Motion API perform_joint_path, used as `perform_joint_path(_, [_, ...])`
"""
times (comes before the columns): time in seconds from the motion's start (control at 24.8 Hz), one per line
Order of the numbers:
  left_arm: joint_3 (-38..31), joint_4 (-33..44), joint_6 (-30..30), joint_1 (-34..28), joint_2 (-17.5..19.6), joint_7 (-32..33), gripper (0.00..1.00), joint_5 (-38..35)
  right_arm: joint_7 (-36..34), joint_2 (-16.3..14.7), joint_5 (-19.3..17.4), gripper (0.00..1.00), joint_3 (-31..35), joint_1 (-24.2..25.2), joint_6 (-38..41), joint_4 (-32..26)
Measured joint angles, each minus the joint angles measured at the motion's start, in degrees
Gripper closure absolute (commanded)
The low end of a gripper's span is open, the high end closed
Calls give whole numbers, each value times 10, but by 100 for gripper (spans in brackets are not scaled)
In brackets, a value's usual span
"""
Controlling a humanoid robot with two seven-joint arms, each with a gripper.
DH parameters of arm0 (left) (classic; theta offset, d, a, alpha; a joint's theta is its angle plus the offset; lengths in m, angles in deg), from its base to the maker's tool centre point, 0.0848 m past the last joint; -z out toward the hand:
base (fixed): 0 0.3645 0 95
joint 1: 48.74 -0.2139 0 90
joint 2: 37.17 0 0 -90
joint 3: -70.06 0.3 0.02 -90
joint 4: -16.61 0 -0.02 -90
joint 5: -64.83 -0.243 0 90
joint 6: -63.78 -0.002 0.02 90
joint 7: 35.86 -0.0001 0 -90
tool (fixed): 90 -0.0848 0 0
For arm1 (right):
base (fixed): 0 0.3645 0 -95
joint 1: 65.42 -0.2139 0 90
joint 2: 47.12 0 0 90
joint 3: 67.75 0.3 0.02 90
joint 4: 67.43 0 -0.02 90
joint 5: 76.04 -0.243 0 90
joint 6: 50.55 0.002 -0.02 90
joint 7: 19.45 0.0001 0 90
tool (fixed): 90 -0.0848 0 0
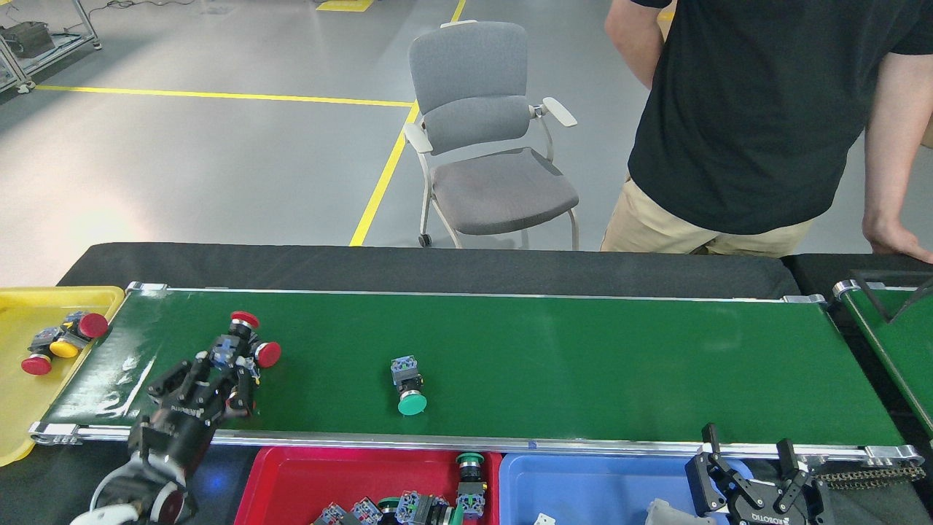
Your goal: Pick switch part from conveyor to tray
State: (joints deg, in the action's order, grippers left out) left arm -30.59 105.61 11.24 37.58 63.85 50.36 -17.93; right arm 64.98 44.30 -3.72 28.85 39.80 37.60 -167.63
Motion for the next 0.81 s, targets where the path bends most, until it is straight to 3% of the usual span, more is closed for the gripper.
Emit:
perform_joint_path(0.08, [2, 77, 41, -71, -1, 0, 62, 6, 0, 0, 0, 1, 0, 0, 0, 0])
perform_joint_path(0.16, [2, 115, 60, -121, -13, 1, 0, 7, 0, 0, 0, 1, 0, 0, -1, 0])
perform_joint_path(0.28, [3, 121, 70, -134, -57, 1, 0, 7, 0, 0, 0, 1, 0, 0, -1, 0])
perform_joint_path(0.52, [-8, 110, 73, -135, -72, 1, 0, 1, 0, 0, 0, 1, 0, 0, -1, -1])
perform_joint_path(0.73, [-61, 43, -74, -82, -64, 2, 0, -59, 0, 0, 0, 1, 0, 0, 0, -1])
perform_joint_path(0.81, [-85, -5, -101, -59, -50, 3, 0, -71, 0, 0, 0, 1, 0, 0, 0, -1])
